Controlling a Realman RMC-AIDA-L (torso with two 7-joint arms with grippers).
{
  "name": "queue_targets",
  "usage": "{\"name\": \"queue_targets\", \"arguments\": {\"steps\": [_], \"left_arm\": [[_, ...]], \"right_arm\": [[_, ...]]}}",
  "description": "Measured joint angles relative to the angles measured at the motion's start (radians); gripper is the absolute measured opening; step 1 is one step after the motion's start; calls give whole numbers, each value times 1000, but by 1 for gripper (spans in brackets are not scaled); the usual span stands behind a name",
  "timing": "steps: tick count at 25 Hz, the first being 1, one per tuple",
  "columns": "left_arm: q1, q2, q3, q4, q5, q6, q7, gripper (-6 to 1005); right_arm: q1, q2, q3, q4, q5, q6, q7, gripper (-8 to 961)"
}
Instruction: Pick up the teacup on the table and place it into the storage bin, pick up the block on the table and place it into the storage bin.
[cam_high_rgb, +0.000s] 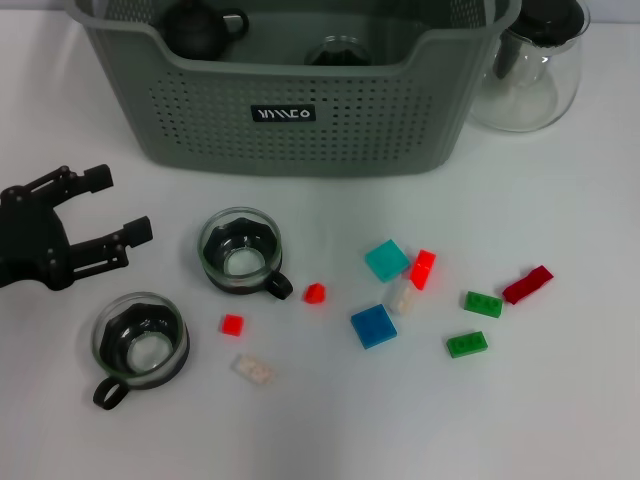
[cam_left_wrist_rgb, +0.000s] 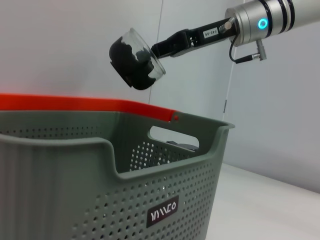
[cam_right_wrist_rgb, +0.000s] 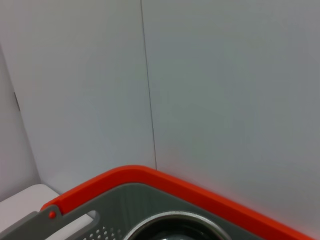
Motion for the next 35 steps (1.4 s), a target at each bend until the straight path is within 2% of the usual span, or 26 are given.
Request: {"name": "queue_targets", "arguments": {"steps": [5,10,21,35], "left_arm": [[-7,1,-6,1,-9,0,-3,860],[-6,0,-7,-3,-12,-7,-6,860],[9,-6,-24,-8,-13,-8,-8,859],[-4,-7,-23,-12,-18,-14,-1,860]], "right_arm": [[10,-3,-3,27,-4,15,0,60],[49,-6,-16,125,-35,49,-5,60],[191,-15,-22,313,-386,110,188,61],[215,-12,-28,436,-468,162,207,131]]}}
